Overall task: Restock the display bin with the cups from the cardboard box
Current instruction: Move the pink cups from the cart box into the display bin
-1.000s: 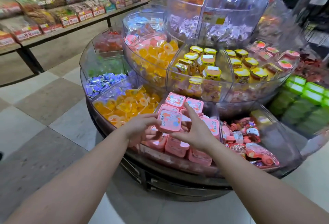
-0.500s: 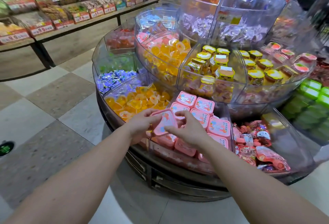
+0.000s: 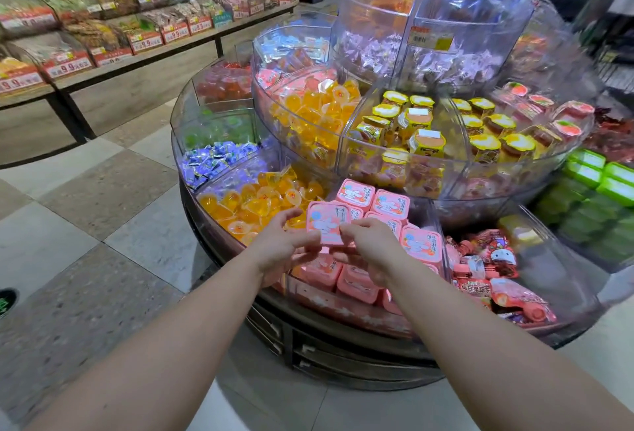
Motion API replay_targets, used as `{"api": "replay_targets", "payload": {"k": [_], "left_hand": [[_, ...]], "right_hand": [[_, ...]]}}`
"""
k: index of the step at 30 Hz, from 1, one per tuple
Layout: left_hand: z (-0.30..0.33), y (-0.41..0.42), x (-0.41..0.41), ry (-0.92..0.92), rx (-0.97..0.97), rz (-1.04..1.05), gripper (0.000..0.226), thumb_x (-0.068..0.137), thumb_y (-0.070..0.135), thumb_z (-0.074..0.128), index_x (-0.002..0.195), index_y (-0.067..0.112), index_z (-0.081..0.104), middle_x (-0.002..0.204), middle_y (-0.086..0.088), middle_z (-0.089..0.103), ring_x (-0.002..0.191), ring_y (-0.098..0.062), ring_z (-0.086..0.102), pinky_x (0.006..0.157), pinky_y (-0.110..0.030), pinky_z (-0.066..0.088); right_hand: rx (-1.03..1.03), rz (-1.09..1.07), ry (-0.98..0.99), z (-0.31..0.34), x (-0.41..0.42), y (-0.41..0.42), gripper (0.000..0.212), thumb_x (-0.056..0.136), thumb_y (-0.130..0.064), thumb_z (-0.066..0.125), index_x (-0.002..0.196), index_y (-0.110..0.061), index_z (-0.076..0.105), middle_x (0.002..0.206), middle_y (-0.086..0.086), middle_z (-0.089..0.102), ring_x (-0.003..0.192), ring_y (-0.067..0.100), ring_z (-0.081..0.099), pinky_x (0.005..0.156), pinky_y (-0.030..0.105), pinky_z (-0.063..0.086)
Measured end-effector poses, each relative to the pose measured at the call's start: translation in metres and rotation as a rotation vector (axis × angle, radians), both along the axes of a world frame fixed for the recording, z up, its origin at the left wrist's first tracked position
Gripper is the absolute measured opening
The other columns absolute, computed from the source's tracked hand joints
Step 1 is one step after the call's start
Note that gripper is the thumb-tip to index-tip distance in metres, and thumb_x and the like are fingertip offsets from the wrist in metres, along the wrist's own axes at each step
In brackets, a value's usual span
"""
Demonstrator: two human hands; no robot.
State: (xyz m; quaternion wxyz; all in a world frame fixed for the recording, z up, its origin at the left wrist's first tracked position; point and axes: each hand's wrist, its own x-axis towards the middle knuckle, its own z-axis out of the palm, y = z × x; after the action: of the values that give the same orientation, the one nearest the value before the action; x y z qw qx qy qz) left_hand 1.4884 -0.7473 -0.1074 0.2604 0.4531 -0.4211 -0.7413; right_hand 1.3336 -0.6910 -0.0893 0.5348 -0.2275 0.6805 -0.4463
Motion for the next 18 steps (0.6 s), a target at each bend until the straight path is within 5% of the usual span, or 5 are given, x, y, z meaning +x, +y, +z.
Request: {"api": "replay_targets", "payload": {"k": [6,9,13,15,18], "left_hand": [[-0.008,-0.006,0.006,-0.218,-0.227,-0.201,0.075,0.074,0.001,0.078,0.133,0.028,0.039,0.098,-0.011,0.069,0.084,-0.024,0.069,0.077,-0.039,0.058],[-0.020,-0.007,0.007,-0.468,-0.449,-0.304,0.078,0.067,0.015,0.086,0.129,0.032,0.043,0.097,-0.001,0.071,0.084,-0.017,0.069,0.067,-0.036,0.060],[-0.034,-0.009,0.009,-0.626,-0.583,-0.338,0.069,0.067,0.032,0.084,0.128,0.028,0.053,0.107,0.005,0.068,0.092,-0.013,0.066,0.077,-0.039,0.057],[-0.031,-0.009,0.006,-0.699,-0.691,-0.385,0.069,0.068,0.036,0.083,0.130,0.027,0.054,0.118,0.008,0.064,0.104,-0.010,0.060,0.085,-0.032,0.051],[-0.024,-0.009,0.002,-0.653,-0.744,-0.411,0.065,0.071,0.030,0.083,0.129,0.024,0.053,0.112,0.011,0.062,0.089,0.002,0.055,0.069,-0.012,0.042]], "right_hand": [[0.083,0.155,0.361,-0.006,-0.005,0.003,0.048,0.080,-0.005,0.066,0.122,-0.018,0.047,0.104,0.020,0.066,0.070,0.031,0.072,0.071,0.049,0.061],[0.075,0.265,0.608,-0.013,-0.006,0.003,0.046,0.082,-0.020,0.067,0.126,-0.014,0.056,0.113,0.012,0.067,0.080,0.024,0.068,0.078,0.040,0.058],[0.070,0.510,0.901,-0.019,-0.013,0.010,0.046,0.079,-0.043,0.072,0.117,-0.018,0.067,0.109,-0.001,0.066,0.093,0.017,0.062,0.071,0.030,0.050],[0.067,0.571,1.007,-0.024,-0.014,0.013,0.049,0.074,-0.052,0.074,0.113,-0.023,0.066,0.104,0.000,0.063,0.088,0.017,0.061,0.070,0.033,0.053],[0.054,0.571,1.081,-0.030,-0.015,0.018,0.056,0.073,-0.058,0.071,0.115,-0.025,0.056,0.104,0.000,0.051,0.087,0.018,0.055,0.073,0.036,0.052]]}}
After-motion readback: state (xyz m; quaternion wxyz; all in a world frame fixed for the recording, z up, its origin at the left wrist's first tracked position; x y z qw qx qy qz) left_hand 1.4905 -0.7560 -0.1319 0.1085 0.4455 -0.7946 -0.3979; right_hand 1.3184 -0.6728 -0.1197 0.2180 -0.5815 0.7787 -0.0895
